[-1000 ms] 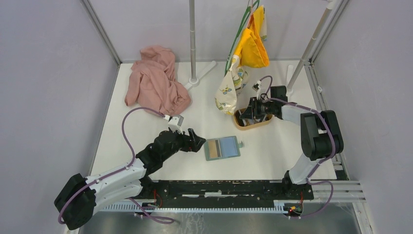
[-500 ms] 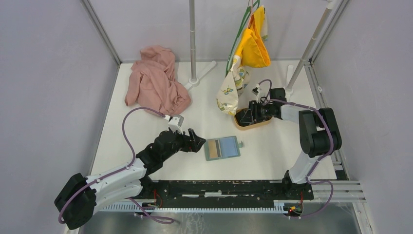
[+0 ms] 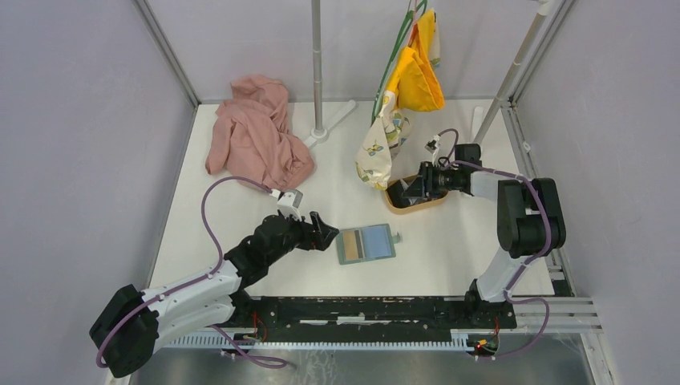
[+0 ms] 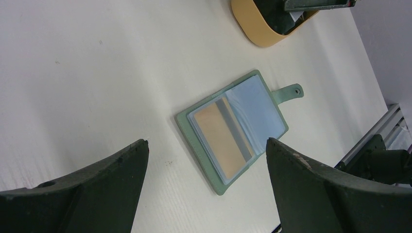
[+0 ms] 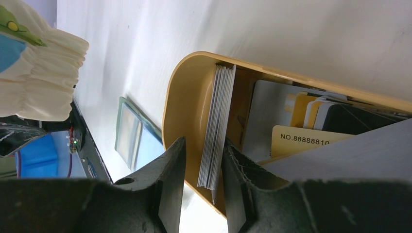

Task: Put the credit cards into the card holder
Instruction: Pick up the credit card from the storage box.

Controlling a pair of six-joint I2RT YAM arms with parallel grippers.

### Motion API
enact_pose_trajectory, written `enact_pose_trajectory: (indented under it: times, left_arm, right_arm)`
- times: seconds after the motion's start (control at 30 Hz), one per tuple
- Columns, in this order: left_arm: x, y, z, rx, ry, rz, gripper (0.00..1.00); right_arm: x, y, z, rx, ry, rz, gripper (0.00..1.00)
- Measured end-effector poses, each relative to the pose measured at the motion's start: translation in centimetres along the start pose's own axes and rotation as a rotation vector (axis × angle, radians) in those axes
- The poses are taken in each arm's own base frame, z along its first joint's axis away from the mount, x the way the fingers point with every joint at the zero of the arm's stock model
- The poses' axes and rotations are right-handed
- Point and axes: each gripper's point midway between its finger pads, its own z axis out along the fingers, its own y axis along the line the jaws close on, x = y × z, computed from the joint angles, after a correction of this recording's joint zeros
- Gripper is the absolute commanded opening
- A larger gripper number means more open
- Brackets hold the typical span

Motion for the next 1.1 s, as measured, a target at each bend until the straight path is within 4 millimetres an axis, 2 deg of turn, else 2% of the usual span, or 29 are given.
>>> enact_pose_trajectory:
  times: [0.3, 0.53, 0.73, 0.97, 1.1]
  left_arm:
    - [-0.1, -0.1, -0.1, 0.003, -0.004, 0.0, 0.95]
    - [-0.2, -0.1, -0.1, 0.006, -0.009, -0.001, 0.95]
    - [-0.2, -0.1, -0.1, 0.006, -0.009, -0.001, 0.95]
    - [-0.2, -0.1, -0.1, 0.006, -0.009, -0.001, 0.95]
    - [-0.4, -0.3, -0.2, 0.012, -0.013, -0.001, 0.95]
  right_arm:
    - [-0.4, -0.6, -0.7, 0.004, -0.022, 0.021, 0.37]
    - [-0.9, -1.7, -1.7, 0.025, -0.05, 0.043, 0.19]
    - [-1.1, -2.0, -2.0, 0.031, -0.059, 0.05, 0.0]
    - [-1.3, -2.3, -2.5, 0.037, -0.074, 0.06, 0.0]
    - [-2.1, -2.6, -4.0, 0.059, -0.119, 0.062, 0.0]
